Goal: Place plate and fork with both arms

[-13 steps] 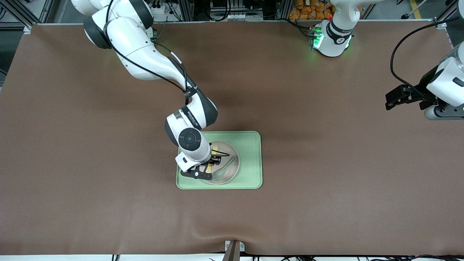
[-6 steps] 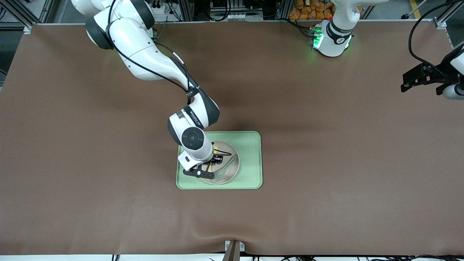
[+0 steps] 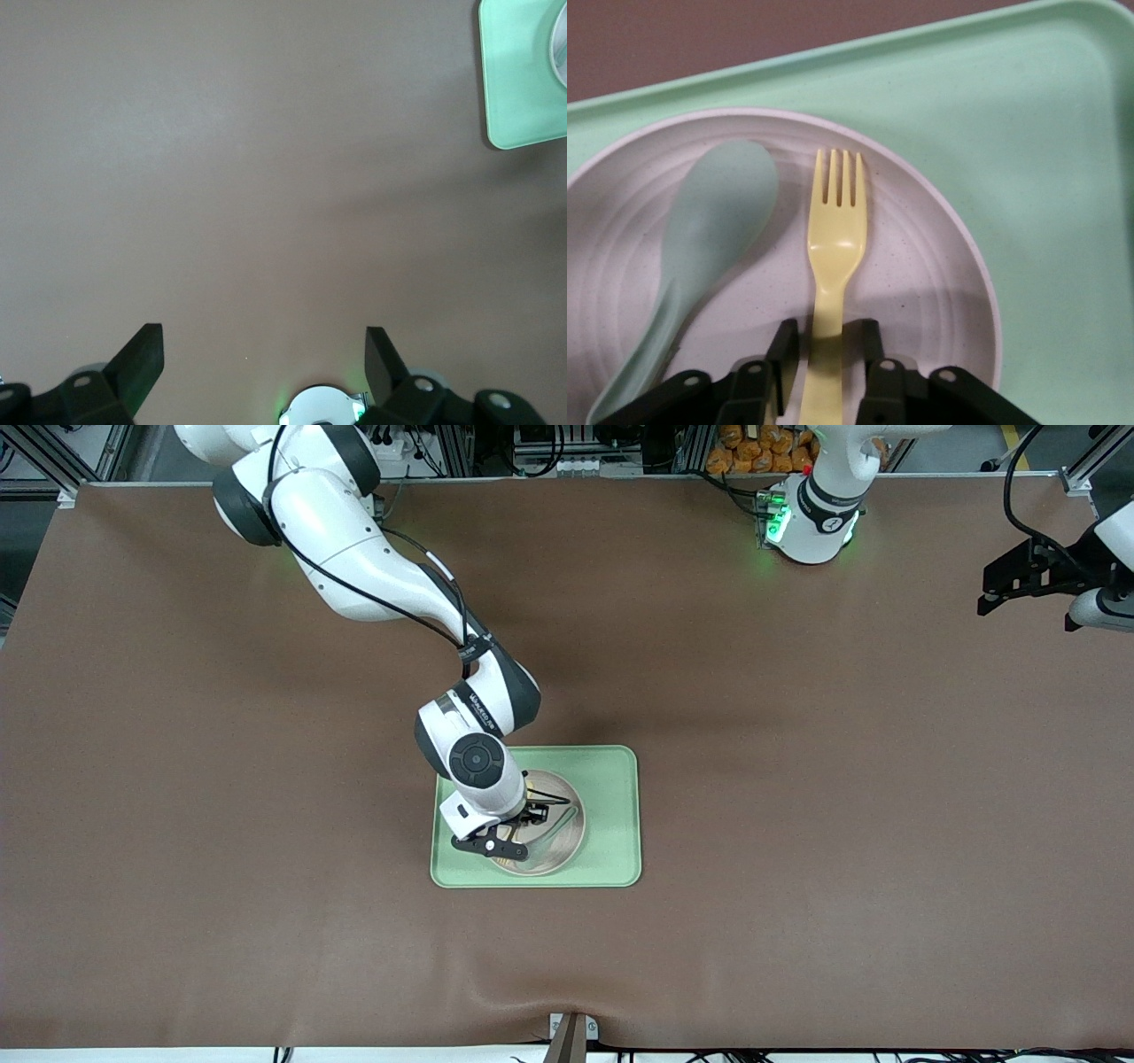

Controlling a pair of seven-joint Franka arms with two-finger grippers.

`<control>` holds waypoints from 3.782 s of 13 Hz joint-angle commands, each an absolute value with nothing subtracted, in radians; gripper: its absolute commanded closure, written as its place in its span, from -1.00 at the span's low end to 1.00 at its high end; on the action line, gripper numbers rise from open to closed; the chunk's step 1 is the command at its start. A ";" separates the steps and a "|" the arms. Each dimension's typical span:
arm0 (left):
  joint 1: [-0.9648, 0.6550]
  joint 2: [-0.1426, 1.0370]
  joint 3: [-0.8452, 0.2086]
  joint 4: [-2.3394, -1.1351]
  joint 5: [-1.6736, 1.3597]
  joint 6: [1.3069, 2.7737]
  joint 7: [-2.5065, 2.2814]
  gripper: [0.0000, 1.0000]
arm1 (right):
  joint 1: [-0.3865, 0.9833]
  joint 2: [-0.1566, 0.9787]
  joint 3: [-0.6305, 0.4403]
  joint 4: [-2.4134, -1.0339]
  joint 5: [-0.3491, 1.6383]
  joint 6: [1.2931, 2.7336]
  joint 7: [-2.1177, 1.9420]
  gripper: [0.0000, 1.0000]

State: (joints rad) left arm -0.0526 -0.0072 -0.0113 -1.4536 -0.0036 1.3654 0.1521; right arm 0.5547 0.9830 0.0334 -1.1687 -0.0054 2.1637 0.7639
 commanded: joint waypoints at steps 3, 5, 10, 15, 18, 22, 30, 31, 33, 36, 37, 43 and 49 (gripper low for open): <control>-0.055 -0.032 -0.055 -1.474 -0.012 1.358 0.091 -1.00 | 0.560 0.997 0.028 -1.135 -0.021 2.164 0.790 0.62; -0.052 -0.037 -0.055 -1.473 -0.009 1.358 0.095 -1.00 | 0.557 0.996 0.028 -1.135 -0.021 2.158 0.795 0.83; -0.008 -0.041 -0.046 -1.466 -0.017 1.370 0.104 -1.00 | 0.549 0.991 0.029 -1.112 -0.014 2.108 0.796 0.90; 0.012 -0.040 -0.049 -1.468 -0.020 1.384 0.101 -1.00 | 0.543 0.988 0.032 -1.086 -0.009 2.048 0.813 0.94; 0.015 -0.032 -0.049 -1.468 -0.021 1.396 0.101 -1.00 | 0.508 0.959 0.044 -1.081 -0.006 2.008 0.805 0.93; 0.011 -0.029 -0.051 -1.468 -0.020 1.407 0.091 -1.00 | 0.445 0.939 0.074 -1.081 -0.008 2.011 0.683 0.92; 0.012 -0.023 -0.054 -1.468 -0.015 1.416 0.077 -1.00 | 0.328 0.928 0.127 -1.120 -0.020 2.020 0.454 0.92; 0.012 -0.023 -0.054 -1.468 -0.014 1.416 0.077 -1.00 | 0.328 0.927 0.127 -1.140 -0.028 2.020 0.433 0.92; 0.012 -0.023 -0.054 -1.467 -0.012 1.417 0.077 -1.00 | 0.327 0.904 0.127 -1.219 -0.034 2.074 0.405 0.92; 0.012 -0.023 -0.054 -1.465 -0.023 1.420 0.077 -1.00 | 0.321 0.867 0.129 -1.328 -0.034 2.170 0.400 0.92; 0.012 -0.023 -0.054 -1.465 -0.021 1.425 0.077 -1.00 | 0.321 0.864 0.129 -1.336 -0.035 2.171 0.393 0.92; 0.008 -0.017 -0.054 -1.465 -0.014 1.427 0.077 -1.00 | 0.321 0.833 0.129 -1.433 -0.035 2.224 0.388 0.75; 0.012 -0.020 -0.054 -1.465 -0.018 1.439 0.077 -1.00 | 0.321 0.828 0.130 -1.404 -0.026 2.217 0.391 -0.72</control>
State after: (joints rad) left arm 0.0058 -0.0174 -0.0490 -1.4671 -0.0045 1.4222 0.0915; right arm 0.3395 0.8636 0.1114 -1.3894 -0.0201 2.2287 0.3998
